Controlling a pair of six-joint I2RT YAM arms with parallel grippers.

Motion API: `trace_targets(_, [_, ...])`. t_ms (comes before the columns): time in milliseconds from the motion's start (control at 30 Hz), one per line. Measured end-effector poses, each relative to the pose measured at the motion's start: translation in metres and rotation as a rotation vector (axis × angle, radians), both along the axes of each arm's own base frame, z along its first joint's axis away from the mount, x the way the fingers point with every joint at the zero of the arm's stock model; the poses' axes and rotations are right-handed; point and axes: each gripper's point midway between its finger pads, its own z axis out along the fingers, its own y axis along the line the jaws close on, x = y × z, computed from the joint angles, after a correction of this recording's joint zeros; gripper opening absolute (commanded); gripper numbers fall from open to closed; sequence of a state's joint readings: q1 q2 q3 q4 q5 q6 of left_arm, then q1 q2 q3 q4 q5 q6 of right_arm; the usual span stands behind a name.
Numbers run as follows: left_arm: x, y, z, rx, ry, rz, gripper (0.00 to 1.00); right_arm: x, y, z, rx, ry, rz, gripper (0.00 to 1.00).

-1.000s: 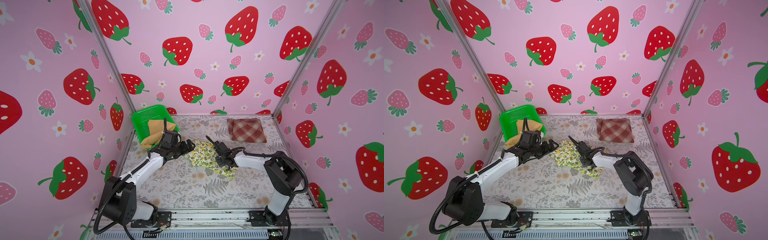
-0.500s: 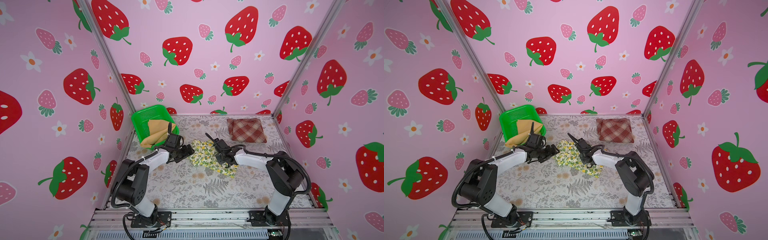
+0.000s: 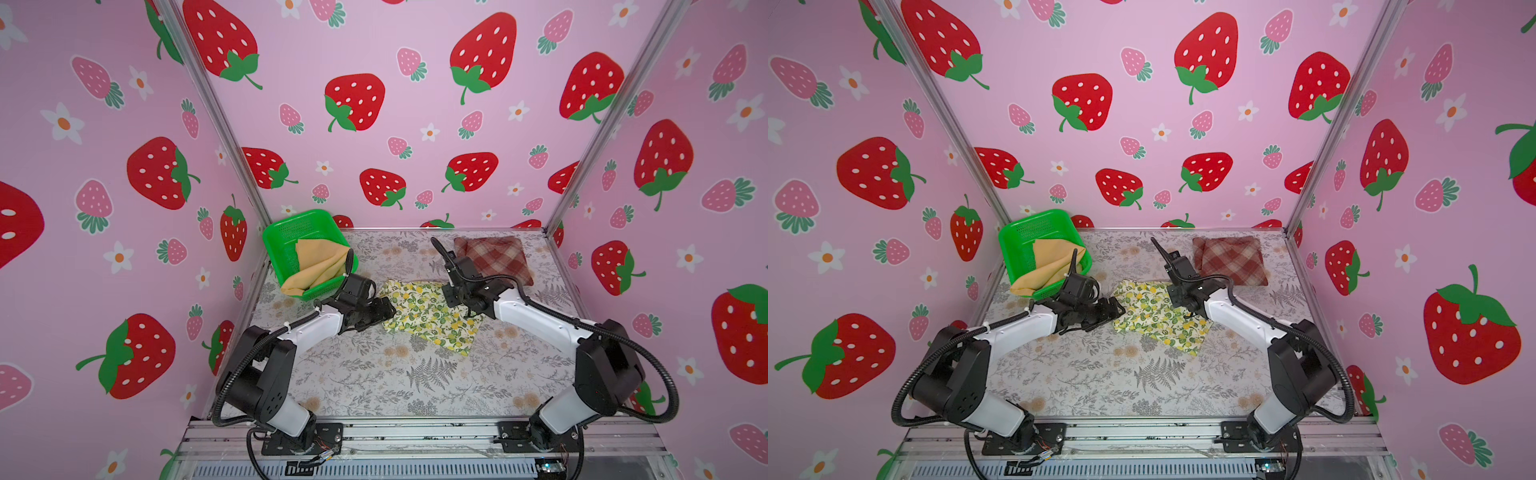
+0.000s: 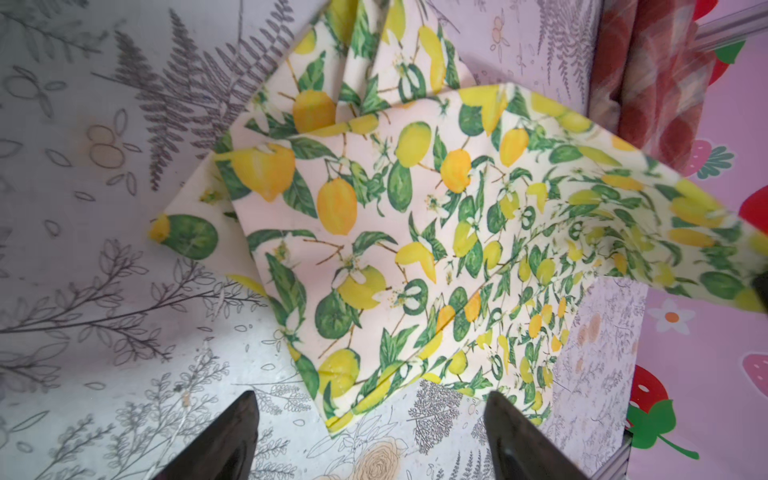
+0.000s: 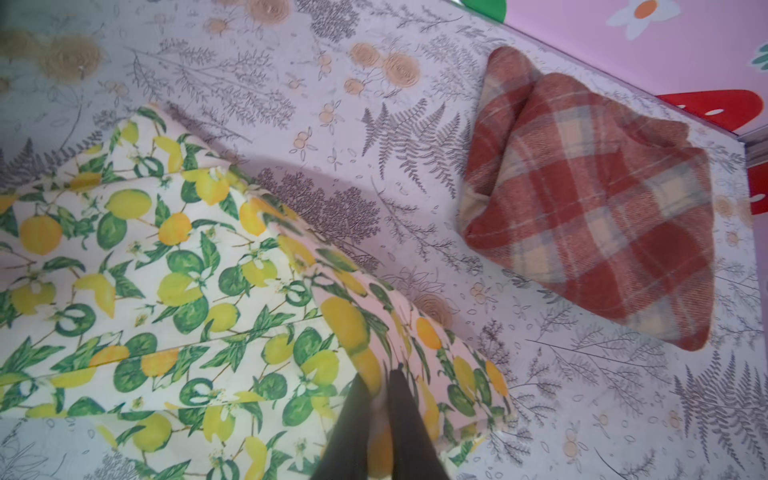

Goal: Fold and stack the skirts

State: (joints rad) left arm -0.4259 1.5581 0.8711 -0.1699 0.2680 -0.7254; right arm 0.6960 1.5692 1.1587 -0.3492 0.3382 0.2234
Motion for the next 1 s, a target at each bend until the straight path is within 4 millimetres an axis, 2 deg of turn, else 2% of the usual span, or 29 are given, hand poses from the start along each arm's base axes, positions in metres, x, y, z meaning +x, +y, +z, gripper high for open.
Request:
trace_targets(200, [0.022,-0.005,-0.007,0.039,0.011,0.003,0.85,0.011,-0.026,0.018,0.037,-0.012,-0.045,0.14])
trace_targets(400, [0.050,-0.011,-0.014,0.070,0.013,0.010,0.84,0.019,-0.042,0.024,0.078,-0.007,-0.073,0.14])
trace_targets(600, [0.060,-0.006,-0.016,0.091,0.007,0.028,0.86,0.019,-0.057,0.028,0.112,-0.004,-0.092,0.14])
trace_targets(733, [0.064,0.000,-0.010,0.101,-0.015,0.042,0.87,0.016,-0.065,0.028,0.121,-0.003,-0.102,0.14])
trace_targets(900, [0.075,0.003,0.010,0.096,-0.098,0.038,0.87,0.011,-0.071,0.020,0.120,0.014,-0.108,0.14])
trace_targets(1000, [0.081,0.003,0.013,0.099,-0.123,0.022,0.87,0.010,-0.072,0.020,0.122,0.014,-0.109,0.14])
